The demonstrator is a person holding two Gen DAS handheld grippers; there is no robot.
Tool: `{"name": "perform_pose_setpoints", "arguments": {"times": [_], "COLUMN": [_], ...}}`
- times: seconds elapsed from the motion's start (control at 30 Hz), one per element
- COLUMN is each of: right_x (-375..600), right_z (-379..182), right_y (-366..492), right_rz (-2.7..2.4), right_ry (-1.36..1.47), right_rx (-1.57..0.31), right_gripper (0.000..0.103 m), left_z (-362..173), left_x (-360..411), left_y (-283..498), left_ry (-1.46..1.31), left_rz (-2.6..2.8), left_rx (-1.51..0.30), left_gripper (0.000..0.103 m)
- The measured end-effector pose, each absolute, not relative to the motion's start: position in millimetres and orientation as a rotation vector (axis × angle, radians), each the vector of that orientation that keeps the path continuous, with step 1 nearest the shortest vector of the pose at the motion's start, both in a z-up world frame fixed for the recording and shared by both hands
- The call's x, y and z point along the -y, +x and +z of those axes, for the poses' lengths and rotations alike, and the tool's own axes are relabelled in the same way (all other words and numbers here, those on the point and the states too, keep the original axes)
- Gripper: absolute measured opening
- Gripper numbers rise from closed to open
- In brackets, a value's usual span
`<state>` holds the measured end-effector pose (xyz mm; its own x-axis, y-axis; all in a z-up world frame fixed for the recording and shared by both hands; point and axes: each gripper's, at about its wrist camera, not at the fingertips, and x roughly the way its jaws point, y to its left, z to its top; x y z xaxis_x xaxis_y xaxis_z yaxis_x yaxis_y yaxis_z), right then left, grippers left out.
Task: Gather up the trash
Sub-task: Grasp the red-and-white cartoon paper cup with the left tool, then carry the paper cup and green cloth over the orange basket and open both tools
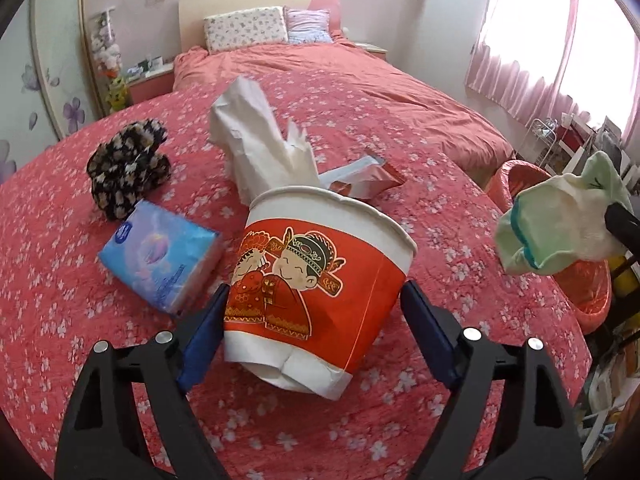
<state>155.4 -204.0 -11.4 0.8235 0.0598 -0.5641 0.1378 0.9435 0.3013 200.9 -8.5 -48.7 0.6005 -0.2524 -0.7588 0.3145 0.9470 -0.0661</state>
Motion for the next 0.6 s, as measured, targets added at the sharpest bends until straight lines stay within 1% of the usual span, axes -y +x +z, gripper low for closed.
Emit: {"name": "perform_pose_setpoints", "arguments": {"times": [0.1,0.3,0.6], "right_x": [206,210,221], "right_z": [-12,-9,4], "right_y": [154,146,131], "right_rz": [-0.046,-0.051,-0.071], "right_ry": [0.348,0.355,0.356], "right_rx": [-0.604,-0.593,-0.557], "right_gripper": [0.006,0.006,0.006], "left_z": [-47,-36,-18], "left_x": [13,19,31], "left_y": [197,186,171], "left_ry": [0.09,0.106,0.08], "left_rz": [-0.345,-0.351,-0.394], "left_rx": [-0.852,-0.794,-0.76], "left_gripper": [0.078,0.078,0.078]}}
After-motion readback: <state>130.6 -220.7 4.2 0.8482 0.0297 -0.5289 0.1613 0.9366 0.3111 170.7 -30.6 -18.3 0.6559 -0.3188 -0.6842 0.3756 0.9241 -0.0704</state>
